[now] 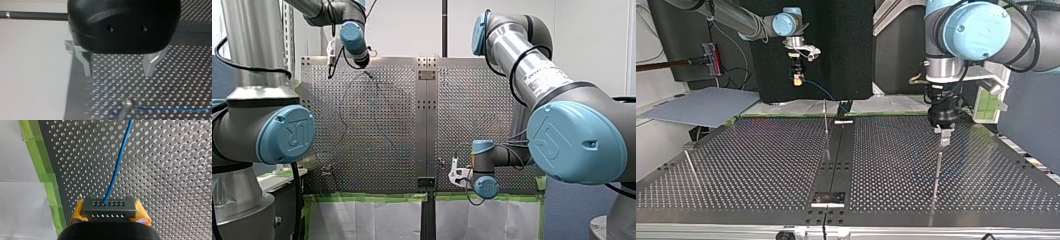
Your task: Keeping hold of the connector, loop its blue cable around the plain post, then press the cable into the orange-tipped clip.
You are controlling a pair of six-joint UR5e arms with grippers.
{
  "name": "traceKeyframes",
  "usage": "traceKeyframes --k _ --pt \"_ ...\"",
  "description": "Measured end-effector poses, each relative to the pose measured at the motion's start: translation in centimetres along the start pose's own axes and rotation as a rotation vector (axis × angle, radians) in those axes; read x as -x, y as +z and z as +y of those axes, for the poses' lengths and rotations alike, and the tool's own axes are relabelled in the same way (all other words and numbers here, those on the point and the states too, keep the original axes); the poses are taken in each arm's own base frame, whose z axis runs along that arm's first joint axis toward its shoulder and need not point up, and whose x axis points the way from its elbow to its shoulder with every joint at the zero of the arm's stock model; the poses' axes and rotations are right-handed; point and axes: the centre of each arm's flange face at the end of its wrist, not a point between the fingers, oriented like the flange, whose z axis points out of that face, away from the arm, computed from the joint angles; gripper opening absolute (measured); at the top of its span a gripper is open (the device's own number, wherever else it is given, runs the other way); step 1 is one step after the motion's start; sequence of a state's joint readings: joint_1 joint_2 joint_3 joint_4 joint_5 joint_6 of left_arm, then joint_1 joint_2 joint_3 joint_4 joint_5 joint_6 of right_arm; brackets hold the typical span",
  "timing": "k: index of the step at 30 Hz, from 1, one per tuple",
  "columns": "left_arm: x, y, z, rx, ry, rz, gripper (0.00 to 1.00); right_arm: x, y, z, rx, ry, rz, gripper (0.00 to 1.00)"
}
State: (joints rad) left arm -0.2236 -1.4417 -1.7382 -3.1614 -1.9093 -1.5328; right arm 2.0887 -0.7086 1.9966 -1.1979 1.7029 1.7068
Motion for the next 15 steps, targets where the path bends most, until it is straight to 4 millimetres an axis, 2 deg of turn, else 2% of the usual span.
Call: traceKeyframes --k 6,15 --pt "-1.2 0.9 -0.2 0.001 0.001 0.032 0.98 0.0 0.0 -0.1 -0.001 -0.002 0.001 0.00" --pt "-1.3 1.0 0.1 0.019 -0.007 0.040 0.98 -0.1 0.1 -0.1 -0.004 -0.005 0.007 0.00"
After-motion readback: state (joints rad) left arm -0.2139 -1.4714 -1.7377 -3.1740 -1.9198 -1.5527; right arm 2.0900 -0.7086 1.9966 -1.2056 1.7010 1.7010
